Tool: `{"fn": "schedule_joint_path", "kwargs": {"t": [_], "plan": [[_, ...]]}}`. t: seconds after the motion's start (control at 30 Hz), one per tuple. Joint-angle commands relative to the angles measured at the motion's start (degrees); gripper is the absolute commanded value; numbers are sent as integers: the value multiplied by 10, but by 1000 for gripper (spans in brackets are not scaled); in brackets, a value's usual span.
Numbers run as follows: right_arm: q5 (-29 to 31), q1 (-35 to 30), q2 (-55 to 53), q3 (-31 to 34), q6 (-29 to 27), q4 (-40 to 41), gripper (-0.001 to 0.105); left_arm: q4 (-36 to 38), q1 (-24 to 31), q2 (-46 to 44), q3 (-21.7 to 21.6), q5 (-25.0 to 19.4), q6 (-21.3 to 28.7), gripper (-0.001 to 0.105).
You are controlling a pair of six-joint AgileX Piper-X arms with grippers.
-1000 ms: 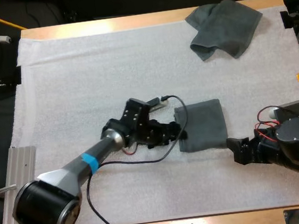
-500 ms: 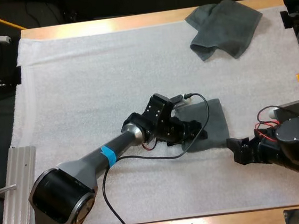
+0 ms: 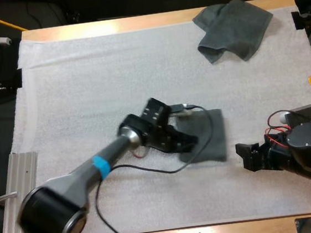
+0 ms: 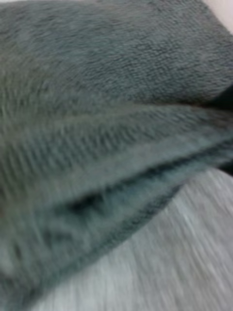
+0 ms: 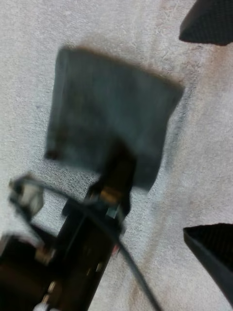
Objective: Pick towel from pile, fold and stack
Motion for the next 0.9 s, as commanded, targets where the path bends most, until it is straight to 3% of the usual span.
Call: {"fn": "schedule_joint_path", "kwargs": {"t": [0.0,0.1,0.23,0.33,0.6,0.87], "plan": [[3,-1,-1,-6,-4,2,73,40,16,-17,-3,-33,35,0],[3,-1,-1,-6,-4,2,73,114,64,-41,-3,-91,100,0],[3,-1,-1,-6,-4,2,73,200,145,-79,-3,-205,190,0],[3,-1,-1,-6,-4,2,73,233,204,-96,-3,-254,220,0],[3,-1,-1,-6,-4,2,73,268,328,-102,-3,-326,260,0],[3,-1,-1,-6,-4,2,73,274,394,-102,-3,-385,302,0]]}}
